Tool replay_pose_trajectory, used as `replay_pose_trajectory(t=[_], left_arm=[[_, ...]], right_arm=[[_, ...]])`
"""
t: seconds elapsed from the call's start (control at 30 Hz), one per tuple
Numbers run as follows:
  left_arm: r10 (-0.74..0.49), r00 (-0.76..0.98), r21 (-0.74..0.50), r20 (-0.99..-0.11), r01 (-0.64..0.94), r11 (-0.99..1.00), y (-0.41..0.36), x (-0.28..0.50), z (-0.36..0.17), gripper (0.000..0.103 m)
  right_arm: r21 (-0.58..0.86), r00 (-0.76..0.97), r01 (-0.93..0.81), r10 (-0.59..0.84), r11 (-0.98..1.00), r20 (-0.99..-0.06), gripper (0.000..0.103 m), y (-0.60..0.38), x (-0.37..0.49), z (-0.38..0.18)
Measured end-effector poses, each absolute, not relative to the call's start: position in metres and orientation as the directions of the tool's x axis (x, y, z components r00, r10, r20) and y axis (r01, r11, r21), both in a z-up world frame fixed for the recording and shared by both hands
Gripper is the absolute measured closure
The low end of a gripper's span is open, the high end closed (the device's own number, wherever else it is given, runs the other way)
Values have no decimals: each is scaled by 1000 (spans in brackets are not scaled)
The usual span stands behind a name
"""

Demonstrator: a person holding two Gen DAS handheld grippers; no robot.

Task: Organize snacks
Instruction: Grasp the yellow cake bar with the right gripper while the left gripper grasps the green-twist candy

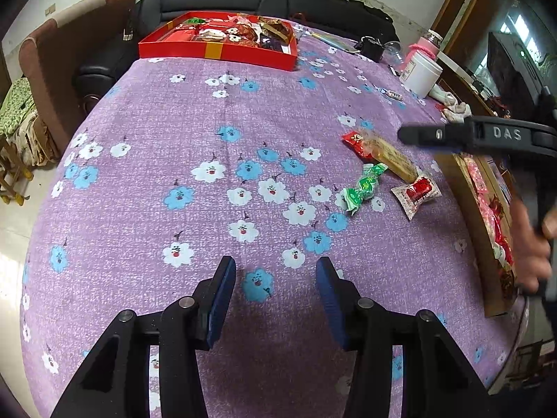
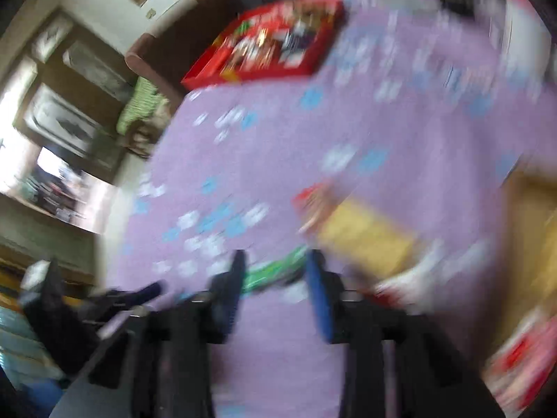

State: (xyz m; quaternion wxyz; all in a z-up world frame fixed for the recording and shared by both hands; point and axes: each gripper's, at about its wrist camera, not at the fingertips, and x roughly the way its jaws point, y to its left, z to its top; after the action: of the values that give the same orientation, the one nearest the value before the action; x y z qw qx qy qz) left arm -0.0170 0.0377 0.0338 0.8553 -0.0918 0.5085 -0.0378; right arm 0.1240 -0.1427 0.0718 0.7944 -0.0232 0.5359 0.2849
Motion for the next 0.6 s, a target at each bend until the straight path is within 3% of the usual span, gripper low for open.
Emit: replay_pose_trajectory(t=[0.07,0.27,0.43,0.5,0.53,0.57,0.6], left_arm=[[-157,476,-192,-865,-25,981,36,-16,33,52],[-151,472,-187,-868,-31,982,36,-16,33,52],[-160,475,-189,-865,-14,982,34,-20,36,52],[-159,478,-182,-864,-3,983,32,-21,38,52],[-161,480,-181,-862,5,983,31,-20,39,52],[-168,483,-184,-859,14,983,30,-19,41,52],[-174,485,-187,-857,22,982,29,-16,42,52]], right_arm=[[168,292,-541,371,824,-882,44,-142,133,69],[63,213,-696,290,715,-933,44,-125,144,38],[85,173,-697,282,712,-944,44,-128,159,22],[101,165,-684,288,723,-943,52,-130,161,19],[105,161,-684,290,722,-943,65,-130,159,20],[110,158,-679,291,726,-944,71,-129,157,20],[108,173,-662,291,742,-941,71,-131,156,23]])
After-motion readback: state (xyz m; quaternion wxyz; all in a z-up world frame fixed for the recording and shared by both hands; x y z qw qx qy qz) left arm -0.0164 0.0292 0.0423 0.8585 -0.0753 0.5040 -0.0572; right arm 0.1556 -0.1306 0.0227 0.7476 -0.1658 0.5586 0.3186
